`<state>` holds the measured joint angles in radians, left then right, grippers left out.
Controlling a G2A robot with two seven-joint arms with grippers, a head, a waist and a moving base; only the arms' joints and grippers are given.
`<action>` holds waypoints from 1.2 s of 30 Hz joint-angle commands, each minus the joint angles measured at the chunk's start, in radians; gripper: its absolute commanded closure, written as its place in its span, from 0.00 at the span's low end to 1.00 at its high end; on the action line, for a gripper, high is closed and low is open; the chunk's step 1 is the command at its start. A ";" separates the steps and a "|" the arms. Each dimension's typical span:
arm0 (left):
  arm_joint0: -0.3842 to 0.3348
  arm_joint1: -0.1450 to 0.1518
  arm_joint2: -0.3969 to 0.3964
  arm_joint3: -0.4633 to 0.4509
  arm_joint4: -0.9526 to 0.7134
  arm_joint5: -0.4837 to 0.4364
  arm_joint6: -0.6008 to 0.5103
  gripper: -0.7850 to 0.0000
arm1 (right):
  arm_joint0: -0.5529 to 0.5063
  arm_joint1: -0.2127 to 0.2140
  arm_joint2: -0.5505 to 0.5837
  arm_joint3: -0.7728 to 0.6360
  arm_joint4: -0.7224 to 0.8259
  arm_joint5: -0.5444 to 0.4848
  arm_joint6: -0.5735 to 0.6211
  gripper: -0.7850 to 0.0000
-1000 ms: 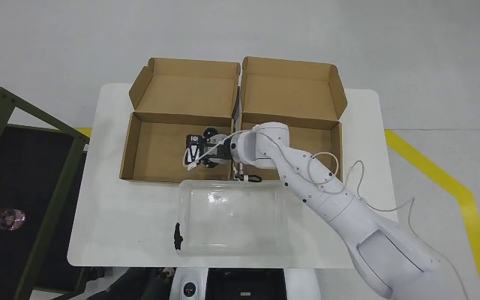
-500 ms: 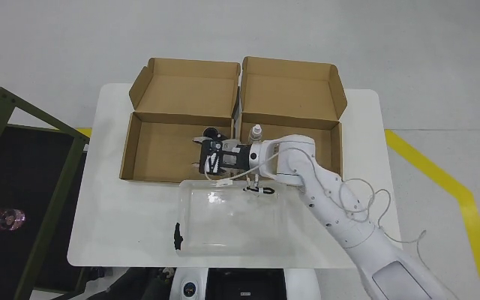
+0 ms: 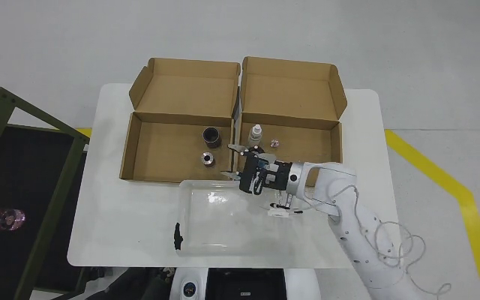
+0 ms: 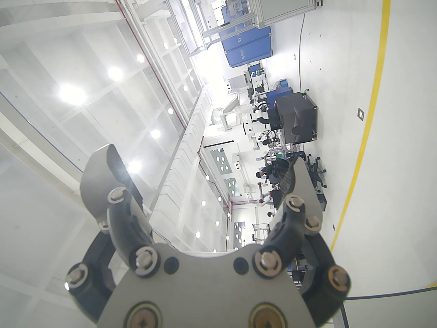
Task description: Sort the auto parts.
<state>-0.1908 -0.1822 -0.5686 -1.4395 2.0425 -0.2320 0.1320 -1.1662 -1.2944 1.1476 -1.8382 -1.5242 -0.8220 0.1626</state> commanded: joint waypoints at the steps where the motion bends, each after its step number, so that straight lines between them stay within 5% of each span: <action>1: 0.000 0.000 0.000 0.000 0.000 0.000 0.000 0.00 | -0.049 0.011 0.052 -0.029 -0.014 0.005 -0.016 0.51; 12: 0.000 0.000 0.000 0.000 0.000 0.000 0.000 0.00 | -0.253 0.048 0.244 -0.102 -0.061 0.107 -0.141 0.37; 36: 0.000 0.000 0.000 0.000 0.000 0.000 0.000 0.00 | -0.545 0.082 0.570 -0.128 -0.016 0.321 -0.327 0.22</action>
<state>-0.1908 -0.1823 -0.5686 -1.4395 2.0425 -0.2320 0.1320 -1.7071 -1.2131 1.7092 -1.9700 -1.5445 -0.5048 -0.1627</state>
